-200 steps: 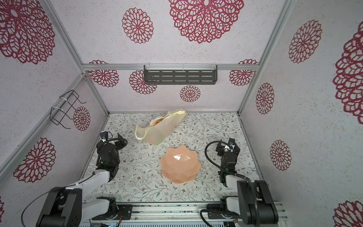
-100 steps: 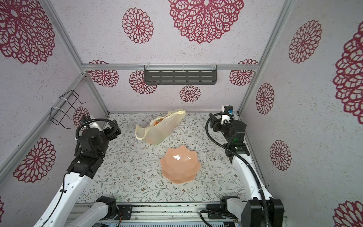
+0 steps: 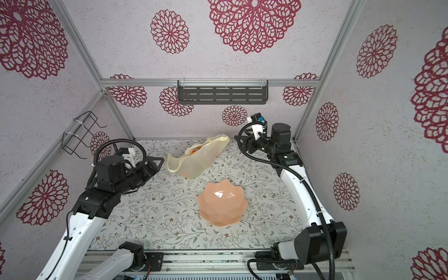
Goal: Take fruits out of the plastic bag
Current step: Adjust the plastic bag at the center of the board.
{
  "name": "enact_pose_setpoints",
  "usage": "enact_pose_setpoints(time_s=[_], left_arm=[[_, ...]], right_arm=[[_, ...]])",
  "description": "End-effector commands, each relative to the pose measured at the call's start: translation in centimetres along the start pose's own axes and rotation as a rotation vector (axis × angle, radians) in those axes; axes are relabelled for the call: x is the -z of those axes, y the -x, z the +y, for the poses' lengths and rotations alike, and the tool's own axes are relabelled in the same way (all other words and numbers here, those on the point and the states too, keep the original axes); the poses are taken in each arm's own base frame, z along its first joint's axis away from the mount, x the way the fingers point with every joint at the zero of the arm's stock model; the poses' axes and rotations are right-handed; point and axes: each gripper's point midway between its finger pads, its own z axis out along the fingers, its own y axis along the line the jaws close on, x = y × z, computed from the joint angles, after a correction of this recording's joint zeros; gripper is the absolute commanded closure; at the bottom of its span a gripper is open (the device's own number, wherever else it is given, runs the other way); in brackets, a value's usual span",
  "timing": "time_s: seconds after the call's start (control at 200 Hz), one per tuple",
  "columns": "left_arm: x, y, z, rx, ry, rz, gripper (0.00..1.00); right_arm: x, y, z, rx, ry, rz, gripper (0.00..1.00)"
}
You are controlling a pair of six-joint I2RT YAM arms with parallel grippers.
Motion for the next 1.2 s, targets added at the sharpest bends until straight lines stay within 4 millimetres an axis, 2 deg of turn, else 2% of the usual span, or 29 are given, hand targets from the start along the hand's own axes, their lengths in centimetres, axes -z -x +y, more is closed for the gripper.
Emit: enact_pose_setpoints(time_s=[0.0, 0.16, 0.26, 0.395, 0.455, 0.535, 0.595, 0.641, 0.801, 0.891, 0.946, 1.021, 1.086, 1.151, 1.196], left_arm=[[-0.3, -1.2, -0.8, 0.036, -0.059, 0.057, 0.09], [-1.4, -1.4, -1.5, 0.081, -0.134, 0.062, 0.17], [-2.0, -1.7, -1.7, 0.091, -0.151, 0.075, 0.17], [-2.6, -1.6, -2.1, 0.091, -0.179, 0.075, 0.18], [-3.1, -1.8, -2.3, 0.089, -0.19, 0.088, 0.21], [-3.7, -1.9, -2.2, 0.086, -0.189, 0.099, 0.3], [-4.2, -2.1, -2.3, 0.085, -0.195, 0.108, 0.38], [-4.4, -2.3, -2.1, 0.086, -0.192, 0.116, 0.39], [-4.8, -2.7, -1.3, 0.081, -0.167, 0.113, 0.45], [-4.8, -2.6, -0.9, 0.067, -0.15, 0.103, 0.46], [-4.8, -2.5, -0.8, 0.055, -0.139, 0.099, 0.51], [-4.9, -2.5, -0.5, 0.045, -0.121, 0.097, 0.54], [-4.9, -2.5, -0.3, 0.043, -0.11, 0.099, 0.61], [-4.9, -2.6, -0.2, 0.044, -0.108, 0.1, 0.69], [-4.8, -2.6, -0.2, 0.043, -0.108, 0.098, 0.7]], right_arm=[[0.0, 1.5, 1.7, 0.157, 0.047, 0.01, 0.38], [-1.6, 0.8, 3.0, 0.294, 0.076, 0.079, 0.38], [-2.4, 0.2, 3.6, 0.37, 0.089, 0.111, 0.39], [-3.2, -0.2, 3.6, 0.453, 0.077, 0.129, 0.47], [-3.6, -0.3, 3.6, 0.479, 0.072, 0.13, 0.47], [-4.1, -0.2, 3.6, 0.499, 0.063, 0.131, 0.48], [-4.3, -0.2, 3.7, 0.513, 0.063, 0.131, 0.58], [-4.5, -0.2, 3.9, 0.524, 0.066, 0.134, 0.64], [-4.9, -0.5, 4.0, 0.557, 0.048, 0.153, 0.66], [-5.4, -0.7, 4.1, 0.571, 0.047, 0.161, 0.6], [-5.8, -0.7, 4.2, 0.582, 0.039, 0.168, 0.6], [-6.4, -0.8, 4.2, 0.593, 0.035, 0.186, 0.63], [-6.9, -0.8, 4.2, 0.603, 0.026, 0.197, 0.64], [-7.2, -0.8, 4.2, 0.618, 0.017, 0.209, 0.71], [-7.3, -0.7, 4.2, 0.626, 0.006, 0.217, 0.74]])
